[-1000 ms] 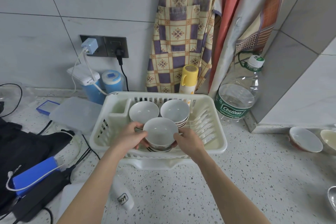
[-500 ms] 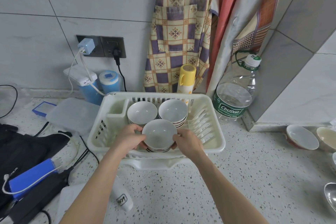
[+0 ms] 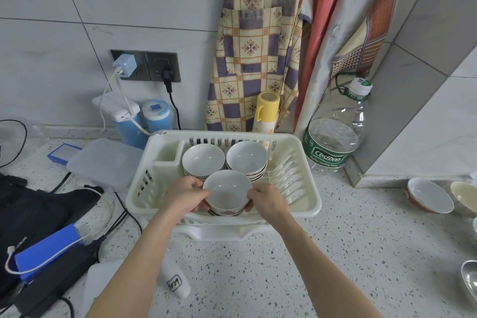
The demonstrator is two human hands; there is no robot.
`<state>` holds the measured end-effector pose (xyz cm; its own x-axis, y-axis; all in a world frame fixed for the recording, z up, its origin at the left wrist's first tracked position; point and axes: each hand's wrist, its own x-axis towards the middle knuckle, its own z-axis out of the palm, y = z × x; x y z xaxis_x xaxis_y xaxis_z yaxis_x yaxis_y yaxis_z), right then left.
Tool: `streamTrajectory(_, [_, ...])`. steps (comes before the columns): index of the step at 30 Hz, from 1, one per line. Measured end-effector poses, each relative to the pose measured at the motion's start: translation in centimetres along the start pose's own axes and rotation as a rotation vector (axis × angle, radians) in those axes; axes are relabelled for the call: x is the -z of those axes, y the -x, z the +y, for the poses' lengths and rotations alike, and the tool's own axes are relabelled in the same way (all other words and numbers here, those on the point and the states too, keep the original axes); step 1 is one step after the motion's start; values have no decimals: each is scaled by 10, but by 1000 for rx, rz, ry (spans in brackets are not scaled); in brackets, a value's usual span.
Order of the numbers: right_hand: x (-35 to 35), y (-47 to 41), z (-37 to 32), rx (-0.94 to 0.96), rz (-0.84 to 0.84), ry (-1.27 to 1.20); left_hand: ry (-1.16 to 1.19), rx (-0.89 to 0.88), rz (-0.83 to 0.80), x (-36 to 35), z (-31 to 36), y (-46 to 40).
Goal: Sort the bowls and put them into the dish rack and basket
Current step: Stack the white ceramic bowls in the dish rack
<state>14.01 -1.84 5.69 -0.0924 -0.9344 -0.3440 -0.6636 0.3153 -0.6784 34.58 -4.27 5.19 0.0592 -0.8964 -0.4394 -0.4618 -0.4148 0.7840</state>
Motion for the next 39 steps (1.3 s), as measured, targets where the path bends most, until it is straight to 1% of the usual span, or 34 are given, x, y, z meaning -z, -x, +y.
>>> streamTrajectory(9, [-1,-2,-1,1,-39,17,-98,-8,36,-1,-1,-3])
streamTrajectory(13, [-3,-1,-2,12,-28,100,-314,-56,125,-5,-3,-1])
streamTrajectory(15, [-5,-1,-1,21,-21,132,-363,-61,142,-7,-4,-1])
streamTrajectory(23, [-5,-4,1,14,-54,142,-318,-76,129,-6,-5,-3])
streamTrajectory(30, [-4,-5,3,55,-71,164,-301,-85,138,-5,-5,-5])
streamTrajectory(35, [-8,-6,7,4,38,148,-260,-59,136,-5,-8,-6])
streamTrajectory(36, [-8,-8,7,-11,27,167,-256,-59,131,-5,-8,-7])
streamTrajectory(39, [-9,-11,6,-11,-85,253,-252,-54,139,-4,-9,-7])
